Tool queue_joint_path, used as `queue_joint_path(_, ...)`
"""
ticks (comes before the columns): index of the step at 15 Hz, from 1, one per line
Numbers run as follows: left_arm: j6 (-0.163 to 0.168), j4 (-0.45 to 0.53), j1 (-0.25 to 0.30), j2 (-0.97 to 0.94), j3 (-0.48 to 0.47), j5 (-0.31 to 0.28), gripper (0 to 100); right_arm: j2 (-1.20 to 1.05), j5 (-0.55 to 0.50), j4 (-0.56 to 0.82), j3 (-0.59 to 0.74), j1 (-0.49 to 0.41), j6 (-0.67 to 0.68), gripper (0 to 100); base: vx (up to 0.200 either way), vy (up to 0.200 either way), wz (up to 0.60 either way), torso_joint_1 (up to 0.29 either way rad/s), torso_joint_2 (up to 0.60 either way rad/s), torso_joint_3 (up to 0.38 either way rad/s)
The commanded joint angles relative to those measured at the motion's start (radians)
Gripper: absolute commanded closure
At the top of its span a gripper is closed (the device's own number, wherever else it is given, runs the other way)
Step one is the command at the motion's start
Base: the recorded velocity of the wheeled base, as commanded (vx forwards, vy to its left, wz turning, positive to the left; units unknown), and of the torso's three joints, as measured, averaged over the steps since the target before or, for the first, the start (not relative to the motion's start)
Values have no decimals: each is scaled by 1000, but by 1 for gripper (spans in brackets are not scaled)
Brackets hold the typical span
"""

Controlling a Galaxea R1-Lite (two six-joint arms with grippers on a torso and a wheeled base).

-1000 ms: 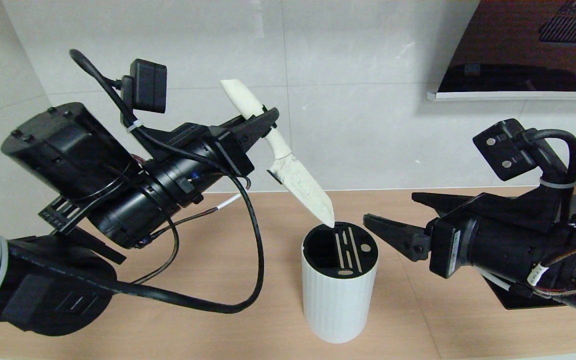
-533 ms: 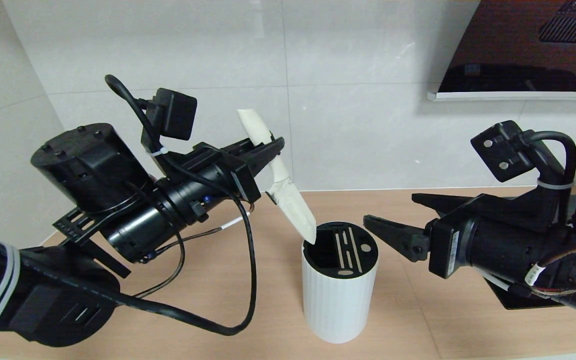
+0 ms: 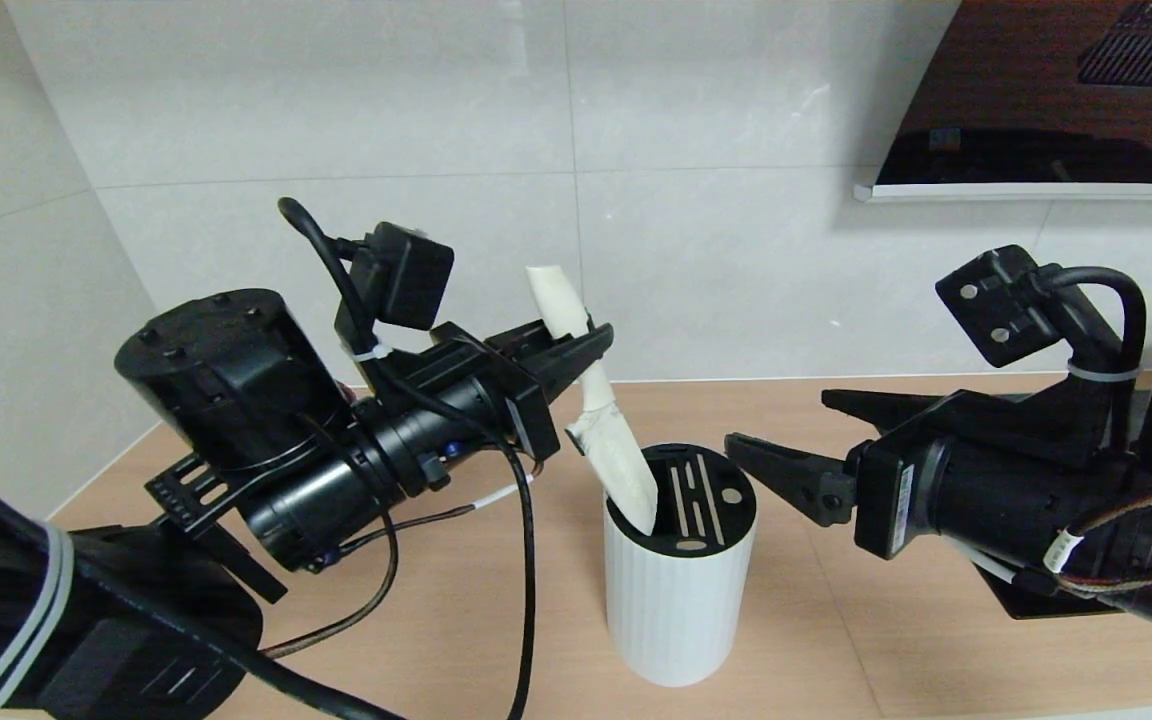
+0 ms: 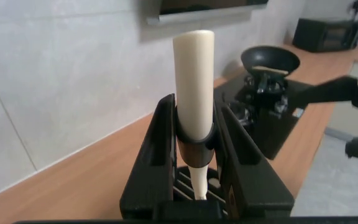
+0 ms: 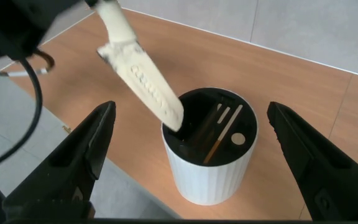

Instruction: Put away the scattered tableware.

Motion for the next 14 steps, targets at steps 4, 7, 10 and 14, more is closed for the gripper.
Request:
queue_joint_path(4, 15, -4, -35, 41, 19, 4, 100, 2, 0, 0, 1, 2, 0, 0, 0, 0, 0, 0, 0, 0)
queue_joint_path(7, 15, -56, -44, 94, 22, 12, 100, 2, 0, 0, 1, 2, 0, 0, 0, 0, 0, 0, 0, 0)
queue_joint_path(10, 17, -76, -47, 154, 21, 22, 100, 2, 0, 0, 1, 2, 0, 0, 0, 0, 0, 0, 0, 0)
queue_joint_path(14, 37, -77, -54, 185, 21, 24, 100, 2, 0, 0, 0, 3, 0, 0, 0, 0, 0, 0, 0, 0)
